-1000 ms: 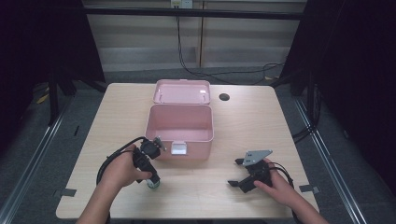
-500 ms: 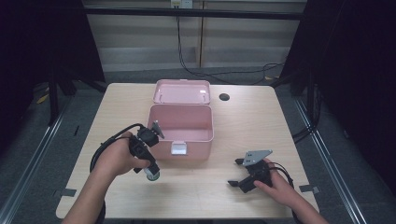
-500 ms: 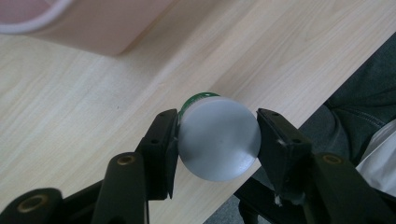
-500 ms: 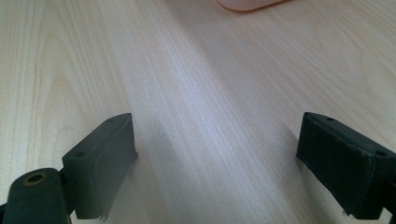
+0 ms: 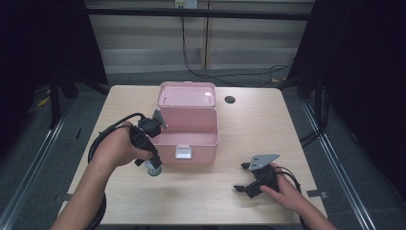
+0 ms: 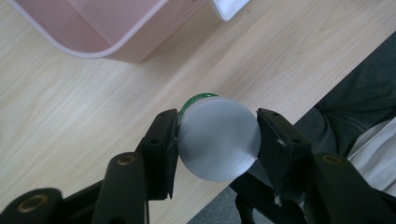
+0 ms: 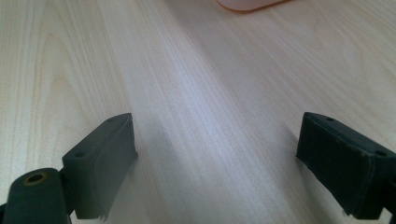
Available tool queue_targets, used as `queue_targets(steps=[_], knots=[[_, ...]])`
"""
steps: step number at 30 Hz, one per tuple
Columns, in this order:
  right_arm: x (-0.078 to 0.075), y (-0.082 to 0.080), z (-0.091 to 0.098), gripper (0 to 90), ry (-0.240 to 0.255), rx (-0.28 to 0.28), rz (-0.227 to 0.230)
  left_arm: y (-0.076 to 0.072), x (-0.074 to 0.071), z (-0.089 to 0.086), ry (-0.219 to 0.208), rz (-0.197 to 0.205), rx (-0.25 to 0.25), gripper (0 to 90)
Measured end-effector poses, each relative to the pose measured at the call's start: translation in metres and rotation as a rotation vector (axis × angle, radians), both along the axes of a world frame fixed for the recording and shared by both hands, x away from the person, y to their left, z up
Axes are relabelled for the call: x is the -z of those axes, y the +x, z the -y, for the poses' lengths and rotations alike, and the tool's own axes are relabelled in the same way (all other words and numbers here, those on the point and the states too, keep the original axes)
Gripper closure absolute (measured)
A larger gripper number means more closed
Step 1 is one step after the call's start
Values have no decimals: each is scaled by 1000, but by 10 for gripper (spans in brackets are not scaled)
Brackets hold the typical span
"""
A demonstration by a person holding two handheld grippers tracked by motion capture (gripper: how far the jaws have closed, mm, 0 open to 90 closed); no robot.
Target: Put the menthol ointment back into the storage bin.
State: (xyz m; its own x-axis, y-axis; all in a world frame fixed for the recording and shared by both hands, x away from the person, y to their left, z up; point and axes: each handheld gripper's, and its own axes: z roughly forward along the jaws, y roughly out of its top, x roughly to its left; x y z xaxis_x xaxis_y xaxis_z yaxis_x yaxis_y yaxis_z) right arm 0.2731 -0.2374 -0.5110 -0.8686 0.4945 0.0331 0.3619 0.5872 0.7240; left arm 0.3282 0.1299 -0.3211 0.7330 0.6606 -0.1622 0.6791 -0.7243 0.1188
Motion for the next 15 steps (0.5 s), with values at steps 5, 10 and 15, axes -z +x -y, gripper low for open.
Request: queue_targets(steps=[5,10,15], knots=[[0,0,0,109,0,0,0,6,-10,1,5,-3,-20,502],[0,0,0,109,0,0,0,12,-17,2,7,-4,-21,502],[0,0,0,109,0,0,0,18,-26,5,5,8,-30,502]])
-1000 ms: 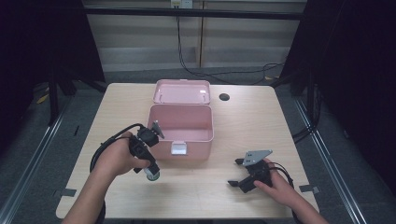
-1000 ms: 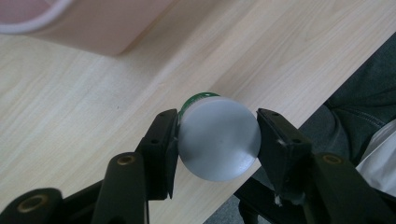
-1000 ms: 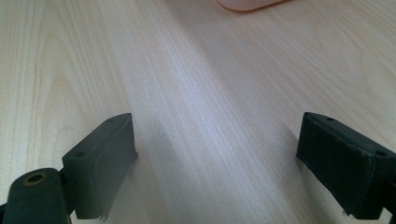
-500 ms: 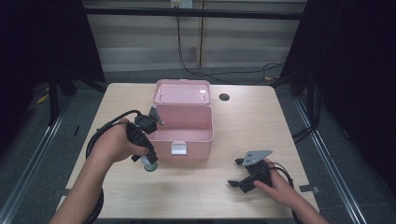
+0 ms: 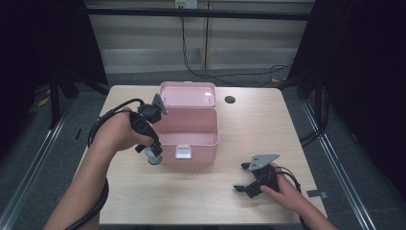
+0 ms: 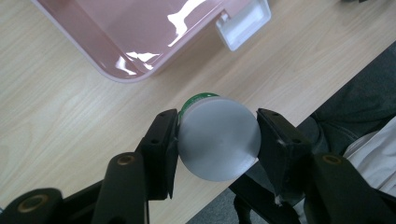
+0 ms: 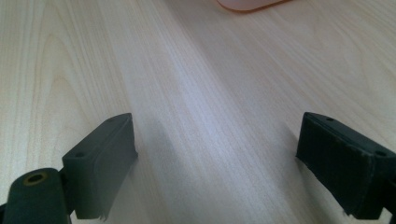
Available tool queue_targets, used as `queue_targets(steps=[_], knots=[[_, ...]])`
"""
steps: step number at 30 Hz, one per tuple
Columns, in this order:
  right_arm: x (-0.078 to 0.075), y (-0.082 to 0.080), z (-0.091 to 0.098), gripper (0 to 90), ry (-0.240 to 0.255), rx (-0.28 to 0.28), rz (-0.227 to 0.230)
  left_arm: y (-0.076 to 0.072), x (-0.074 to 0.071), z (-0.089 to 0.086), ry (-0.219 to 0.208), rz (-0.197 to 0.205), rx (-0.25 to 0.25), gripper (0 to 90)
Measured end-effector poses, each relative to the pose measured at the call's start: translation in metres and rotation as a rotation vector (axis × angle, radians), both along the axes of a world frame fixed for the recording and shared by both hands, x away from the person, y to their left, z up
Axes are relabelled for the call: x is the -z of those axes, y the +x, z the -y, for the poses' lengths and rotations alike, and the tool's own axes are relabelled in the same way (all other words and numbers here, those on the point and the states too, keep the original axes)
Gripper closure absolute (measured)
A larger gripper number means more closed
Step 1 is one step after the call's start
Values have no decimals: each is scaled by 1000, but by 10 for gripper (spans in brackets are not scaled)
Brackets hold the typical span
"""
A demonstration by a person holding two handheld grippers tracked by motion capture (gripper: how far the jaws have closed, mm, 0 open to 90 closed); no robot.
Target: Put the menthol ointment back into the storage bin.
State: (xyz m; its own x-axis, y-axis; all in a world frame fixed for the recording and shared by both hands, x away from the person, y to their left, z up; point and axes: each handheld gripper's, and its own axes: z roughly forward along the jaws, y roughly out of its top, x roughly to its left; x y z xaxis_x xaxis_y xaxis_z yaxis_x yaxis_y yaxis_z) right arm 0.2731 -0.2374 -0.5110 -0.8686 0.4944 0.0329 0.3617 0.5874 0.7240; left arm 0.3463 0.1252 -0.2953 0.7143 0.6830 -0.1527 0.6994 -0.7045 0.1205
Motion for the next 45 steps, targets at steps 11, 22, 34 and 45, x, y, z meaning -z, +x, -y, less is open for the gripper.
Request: queue_targets(steps=[11,22,34,45], knots=[[0,0,0,110,0,0,0,12,-13,5,6,10,-22,502],[0,0,0,109,-2,-1,-2,29,-22,11,6,23,-43,502],[0,0,0,109,-2,0,-2,46,-27,21,16,35,-58,502],[0,0,0,109,-1,0,-2,64,-24,34,13,46,-65,502]])
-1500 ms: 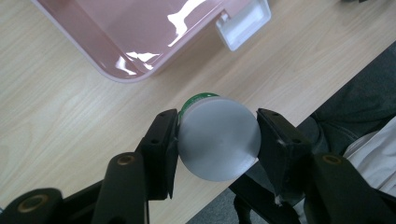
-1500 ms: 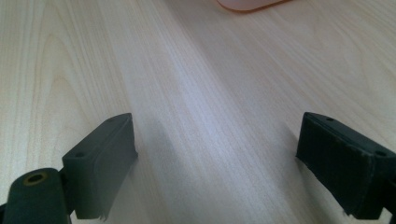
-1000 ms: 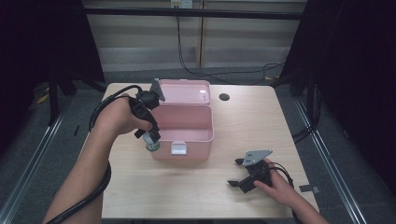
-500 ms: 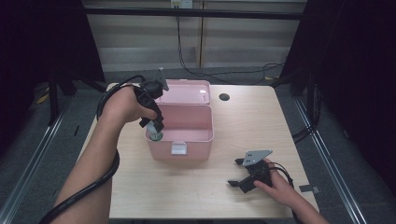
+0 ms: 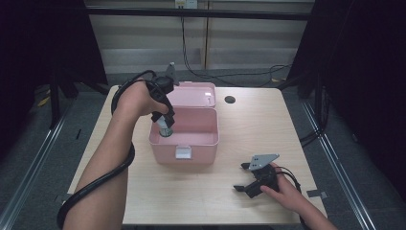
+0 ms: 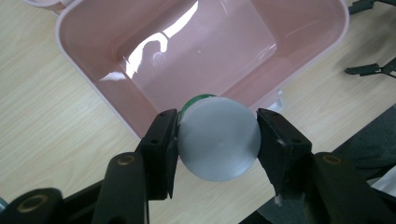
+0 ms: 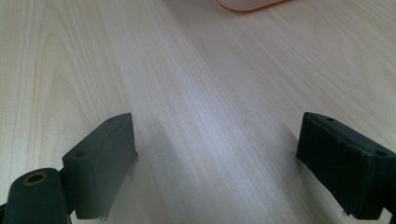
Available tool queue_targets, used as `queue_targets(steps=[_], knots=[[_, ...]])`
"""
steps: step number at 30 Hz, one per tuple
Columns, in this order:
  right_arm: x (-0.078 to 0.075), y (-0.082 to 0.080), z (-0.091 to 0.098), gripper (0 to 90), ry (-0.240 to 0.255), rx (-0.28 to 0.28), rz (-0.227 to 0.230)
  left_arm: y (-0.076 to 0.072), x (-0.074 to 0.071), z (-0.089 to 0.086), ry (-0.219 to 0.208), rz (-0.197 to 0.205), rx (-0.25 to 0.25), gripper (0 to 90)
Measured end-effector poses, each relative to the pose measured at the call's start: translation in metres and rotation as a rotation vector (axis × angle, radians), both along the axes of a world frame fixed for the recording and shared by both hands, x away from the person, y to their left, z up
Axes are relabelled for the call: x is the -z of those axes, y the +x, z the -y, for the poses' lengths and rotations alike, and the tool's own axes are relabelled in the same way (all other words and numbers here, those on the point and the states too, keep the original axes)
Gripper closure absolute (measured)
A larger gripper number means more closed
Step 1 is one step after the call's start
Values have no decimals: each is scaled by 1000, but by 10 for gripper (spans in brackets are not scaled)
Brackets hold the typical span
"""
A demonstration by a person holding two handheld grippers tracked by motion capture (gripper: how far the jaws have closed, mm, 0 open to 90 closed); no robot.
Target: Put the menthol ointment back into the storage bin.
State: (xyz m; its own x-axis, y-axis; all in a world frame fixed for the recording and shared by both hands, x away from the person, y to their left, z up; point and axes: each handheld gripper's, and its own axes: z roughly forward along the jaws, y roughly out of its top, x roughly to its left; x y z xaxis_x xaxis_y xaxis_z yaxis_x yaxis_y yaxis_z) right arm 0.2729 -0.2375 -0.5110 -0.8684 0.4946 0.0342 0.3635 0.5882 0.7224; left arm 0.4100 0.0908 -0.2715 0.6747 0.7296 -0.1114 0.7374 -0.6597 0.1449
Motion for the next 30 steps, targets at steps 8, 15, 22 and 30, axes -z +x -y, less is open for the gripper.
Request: queue_targets(steps=[8,15,22,30], knots=[[0,0,0,109,0,0,1,11,9,8,-5,3,-9,502],[0,0,0,109,1,0,1,20,16,12,-5,9,-19,502],[0,0,0,109,1,0,1,29,28,14,5,7,-28,502],[0,0,0,109,1,0,1,38,43,18,2,9,-53,502]])
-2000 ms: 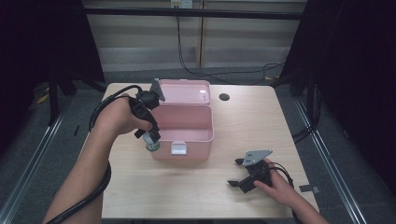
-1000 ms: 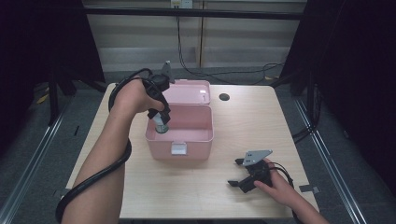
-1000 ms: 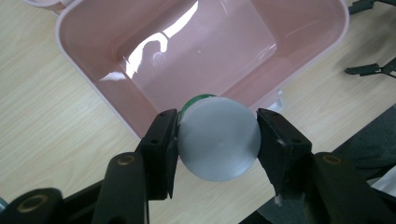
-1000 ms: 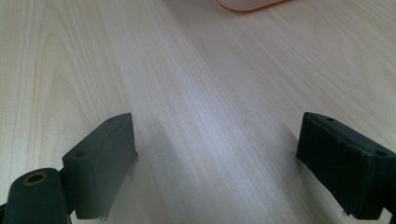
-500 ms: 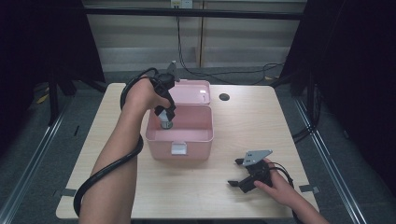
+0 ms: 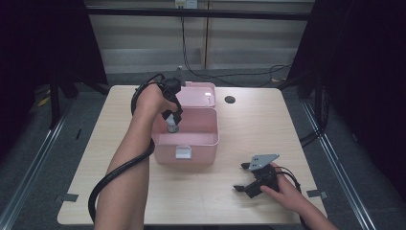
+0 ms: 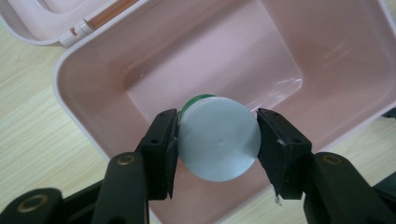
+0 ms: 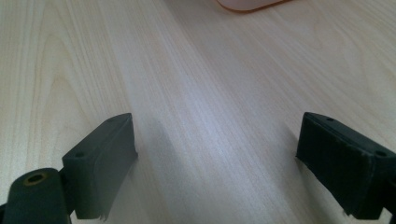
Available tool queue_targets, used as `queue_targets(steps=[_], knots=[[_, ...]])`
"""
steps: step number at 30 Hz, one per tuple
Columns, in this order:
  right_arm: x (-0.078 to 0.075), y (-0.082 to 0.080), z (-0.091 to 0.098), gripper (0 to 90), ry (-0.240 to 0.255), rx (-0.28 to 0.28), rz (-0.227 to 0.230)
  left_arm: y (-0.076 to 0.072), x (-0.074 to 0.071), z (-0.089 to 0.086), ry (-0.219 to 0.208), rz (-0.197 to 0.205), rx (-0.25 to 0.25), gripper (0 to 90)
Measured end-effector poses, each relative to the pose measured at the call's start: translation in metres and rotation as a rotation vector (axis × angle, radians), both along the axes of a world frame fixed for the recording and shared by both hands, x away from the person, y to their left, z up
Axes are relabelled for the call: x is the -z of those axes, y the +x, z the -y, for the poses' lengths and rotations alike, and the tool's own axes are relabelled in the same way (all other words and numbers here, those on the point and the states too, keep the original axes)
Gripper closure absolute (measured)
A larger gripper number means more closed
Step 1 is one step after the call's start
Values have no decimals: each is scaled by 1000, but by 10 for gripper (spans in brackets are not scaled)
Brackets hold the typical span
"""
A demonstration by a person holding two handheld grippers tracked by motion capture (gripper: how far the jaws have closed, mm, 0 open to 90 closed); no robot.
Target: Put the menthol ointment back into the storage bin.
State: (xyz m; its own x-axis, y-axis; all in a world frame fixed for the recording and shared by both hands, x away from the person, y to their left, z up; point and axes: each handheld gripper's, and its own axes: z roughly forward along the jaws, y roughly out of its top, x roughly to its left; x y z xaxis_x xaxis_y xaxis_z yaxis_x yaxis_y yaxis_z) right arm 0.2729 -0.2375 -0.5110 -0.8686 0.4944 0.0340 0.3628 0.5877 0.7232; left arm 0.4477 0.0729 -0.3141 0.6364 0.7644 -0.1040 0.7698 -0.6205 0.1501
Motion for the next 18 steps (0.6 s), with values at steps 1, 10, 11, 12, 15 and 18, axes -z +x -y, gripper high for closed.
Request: queue_targets(steps=[1,10,11,12,15,18], knots=[[0,0,0,109,0,0,0,1,2,1,-1,-1,-4,502],[0,0,0,109,0,0,0,8,17,8,1,4,-17,502],[0,0,0,110,-1,-1,0,8,18,9,0,8,-23,502],[0,0,0,110,-1,-1,0,9,19,9,1,5,-24,502],[0,0,0,109,-1,-2,0,11,23,11,1,12,-33,502],[0,0,0,109,-1,-1,0,14,28,13,2,21,-45,502]])
